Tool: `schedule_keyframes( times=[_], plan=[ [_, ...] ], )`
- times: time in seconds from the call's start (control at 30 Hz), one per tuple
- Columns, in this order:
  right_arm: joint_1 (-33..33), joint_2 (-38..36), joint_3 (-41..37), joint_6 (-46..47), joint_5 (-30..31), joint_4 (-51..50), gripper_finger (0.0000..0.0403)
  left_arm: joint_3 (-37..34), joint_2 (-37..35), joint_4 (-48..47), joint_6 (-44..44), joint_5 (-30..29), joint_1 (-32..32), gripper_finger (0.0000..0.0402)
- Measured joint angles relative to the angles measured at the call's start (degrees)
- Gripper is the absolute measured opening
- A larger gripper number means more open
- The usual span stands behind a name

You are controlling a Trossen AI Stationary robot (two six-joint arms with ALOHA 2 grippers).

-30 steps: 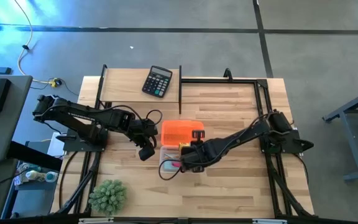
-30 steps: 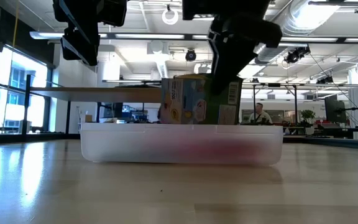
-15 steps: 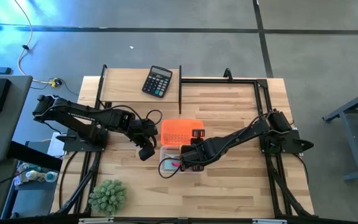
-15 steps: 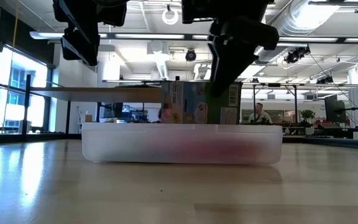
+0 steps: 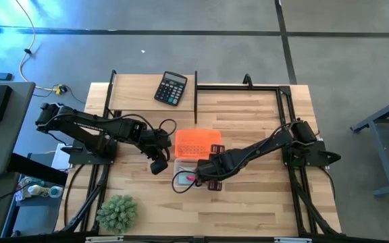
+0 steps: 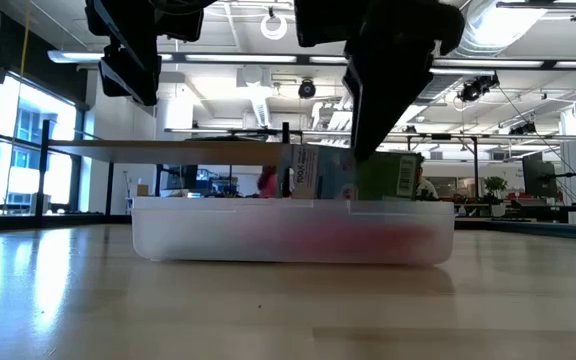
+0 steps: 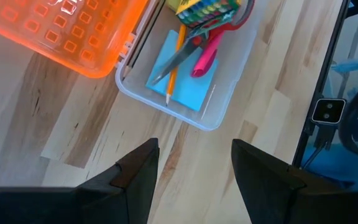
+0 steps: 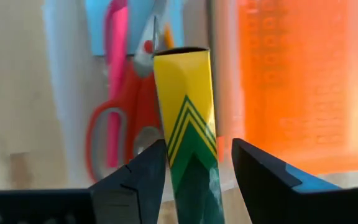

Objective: Pack school essentials
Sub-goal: Put the crayon box into the school supply box

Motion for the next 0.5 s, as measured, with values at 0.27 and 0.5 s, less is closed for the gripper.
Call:
schedule_keyframes(
  times=[0.27,0.5],
  plan=[
    [0.4,0.0,0.0,4.9,-7.6,1.9,0.0174,0.0,0.0,0.0,1.0,0.0,0.0,0.0191],
    [0.7,0.0,0.0,6.4,-11.3,3.0,0.0174,0.0,0.0,0.0,1.0,0.0,0.0,0.0191]
  ],
)
